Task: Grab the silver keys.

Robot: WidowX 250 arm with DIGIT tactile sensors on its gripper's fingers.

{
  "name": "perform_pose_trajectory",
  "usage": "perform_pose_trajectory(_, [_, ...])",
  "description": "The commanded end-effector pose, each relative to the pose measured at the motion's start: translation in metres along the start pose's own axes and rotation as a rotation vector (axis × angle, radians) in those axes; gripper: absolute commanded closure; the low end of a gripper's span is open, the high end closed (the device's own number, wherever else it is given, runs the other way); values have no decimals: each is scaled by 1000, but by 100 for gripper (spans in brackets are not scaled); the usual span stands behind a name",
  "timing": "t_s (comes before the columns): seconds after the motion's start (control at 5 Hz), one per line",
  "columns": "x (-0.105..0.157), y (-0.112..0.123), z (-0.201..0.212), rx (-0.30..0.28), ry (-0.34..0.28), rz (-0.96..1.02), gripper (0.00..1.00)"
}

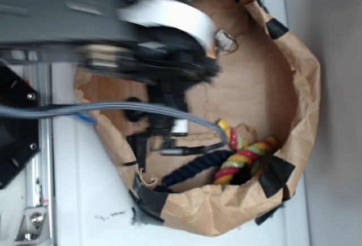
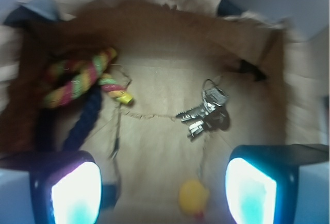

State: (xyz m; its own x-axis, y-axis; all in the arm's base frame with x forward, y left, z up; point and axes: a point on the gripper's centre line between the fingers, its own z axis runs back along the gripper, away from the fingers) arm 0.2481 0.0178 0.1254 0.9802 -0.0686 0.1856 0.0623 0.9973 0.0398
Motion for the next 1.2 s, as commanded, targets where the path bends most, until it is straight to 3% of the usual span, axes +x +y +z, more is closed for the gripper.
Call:
perform_pose_trajectory(0.0, [27,3,-22,28,-61,29,0])
perform_pose_trajectory(0.6, [35,52,-48,155,-120,146,0])
perform_pose_trajectory(1.0, [34,55,-52,193,-122,147,0])
